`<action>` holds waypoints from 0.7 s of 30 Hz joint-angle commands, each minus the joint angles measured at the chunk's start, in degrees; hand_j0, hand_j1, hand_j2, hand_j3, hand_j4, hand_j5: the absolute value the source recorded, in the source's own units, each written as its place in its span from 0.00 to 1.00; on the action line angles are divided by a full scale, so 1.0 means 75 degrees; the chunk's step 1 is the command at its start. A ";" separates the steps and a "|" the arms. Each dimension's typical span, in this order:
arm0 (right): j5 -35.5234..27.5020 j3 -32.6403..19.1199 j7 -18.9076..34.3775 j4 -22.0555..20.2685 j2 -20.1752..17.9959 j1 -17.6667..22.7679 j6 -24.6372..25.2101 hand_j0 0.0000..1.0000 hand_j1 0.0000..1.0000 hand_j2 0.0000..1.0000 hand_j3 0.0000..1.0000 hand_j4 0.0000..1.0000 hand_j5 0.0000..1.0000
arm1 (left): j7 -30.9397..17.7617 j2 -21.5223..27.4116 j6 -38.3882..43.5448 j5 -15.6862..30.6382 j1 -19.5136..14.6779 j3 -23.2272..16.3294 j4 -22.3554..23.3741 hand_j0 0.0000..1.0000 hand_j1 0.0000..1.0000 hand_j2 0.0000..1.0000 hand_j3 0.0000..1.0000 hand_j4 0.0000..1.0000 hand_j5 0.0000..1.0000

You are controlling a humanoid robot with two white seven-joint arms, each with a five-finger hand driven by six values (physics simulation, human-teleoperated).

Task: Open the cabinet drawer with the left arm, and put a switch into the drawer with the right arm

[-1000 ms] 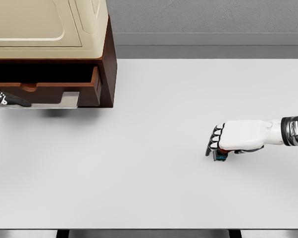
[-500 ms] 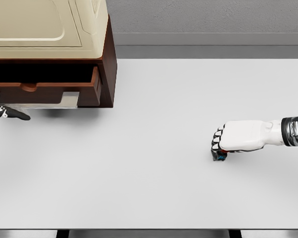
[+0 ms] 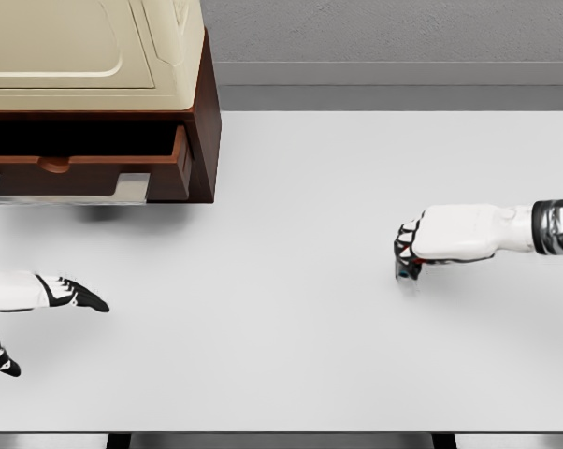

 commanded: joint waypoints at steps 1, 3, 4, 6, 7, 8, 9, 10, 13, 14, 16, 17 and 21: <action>-0.0055 -0.0072 0.0002 0.0161 0.0190 0.0000 0.0016 0.40 0.40 0.40 0.40 0.40 0.40 | 0.0002 -0.0034 0.0018 -0.0023 0.0000 0.0099 0.0017 1.00 1.00 1.00 1.00 1.00 1.00; -0.0066 -0.0072 0.0002 0.0231 0.0389 -0.0140 0.0016 0.40 0.40 0.40 0.40 0.40 0.40 | 0.0002 -0.0057 0.0018 -0.0035 0.0000 0.0111 0.0041 1.00 1.00 1.00 1.00 1.00 1.00; -0.0066 -0.0083 0.0002 0.0278 0.0471 -0.0258 0.0016 0.40 0.40 0.40 0.40 0.40 0.40 | 0.0002 -0.0057 0.0018 -0.0035 0.0023 0.0099 0.0041 1.00 1.00 1.00 1.00 1.00 1.00; -0.0066 -0.0271 0.0002 0.0477 0.0800 -0.0410 0.0016 0.40 0.40 0.40 0.40 0.40 0.40 | 0.0002 -0.0034 0.0018 -0.0046 0.0070 0.0111 0.0053 1.00 1.00 1.00 1.00 1.00 1.00; -0.0066 -0.0294 0.0002 0.0501 0.0905 -0.0527 0.0016 0.40 0.40 0.40 0.40 0.40 0.40 | 0.0002 -0.0022 0.0018 -0.0046 0.0070 0.0111 0.0053 1.00 1.00 1.00 1.00 1.00 1.00; -0.0066 -0.0294 0.0002 0.0501 0.0999 -0.0621 0.0016 0.41 0.41 0.41 0.41 0.41 0.41 | 0.0002 0.0001 0.0018 -0.0035 0.0093 0.0111 0.0157 1.00 1.00 1.00 1.00 1.00 1.00; -0.0066 -0.0294 0.0002 0.0512 0.1093 -0.0715 0.0016 0.41 0.41 0.41 0.41 0.41 0.41 | 0.0002 0.0013 0.0018 -0.0035 0.0105 0.0111 0.0240 1.00 1.00 1.00 1.00 1.00 1.00; -0.0078 -0.0294 0.0002 0.0536 0.1175 -0.0808 0.0016 0.41 0.41 0.41 0.41 0.41 0.41 | 0.0002 0.0013 0.0018 -0.0023 0.0105 0.0111 0.0263 1.00 1.00 1.00 1.00 1.00 1.00; -0.0078 -0.0294 0.0002 0.0969 0.1725 -0.1102 0.0016 0.41 0.41 0.41 0.41 0.41 0.41 | 0.0002 0.0025 0.0018 -0.0023 0.0105 0.0123 0.0310 1.00 1.00 1.00 1.00 1.00 1.00; -0.0078 -0.0294 0.0002 0.0981 0.1807 -0.1148 0.0016 0.41 0.41 0.41 0.41 0.41 0.41 | 0.0002 0.0036 0.0018 -0.0023 0.0105 0.0123 0.0322 1.00 1.00 1.00 1.00 1.00 1.00; -0.0078 -0.0294 0.0002 0.0993 0.1925 -0.1207 0.0016 0.41 0.41 0.41 0.41 0.41 0.41 | 0.0002 0.0165 0.0018 0.0000 0.0105 0.0146 0.0486 1.00 1.00 1.00 1.00 1.00 1.00; -0.0066 -0.0283 0.0002 0.0993 0.1995 -0.1230 0.0016 0.41 0.41 0.41 0.41 0.41 0.41 | 0.0002 0.0306 0.0018 0.0059 0.0105 0.0146 0.0603 1.00 1.00 1.00 1.00 1.00 1.00; -0.0078 -0.0294 0.0002 0.0993 0.2393 -0.1430 0.0016 0.41 0.41 0.41 0.41 0.41 0.41 | 0.0002 0.0329 0.0018 0.0071 0.0105 0.0146 0.0627 1.00 1.00 1.00 1.00 1.00 1.00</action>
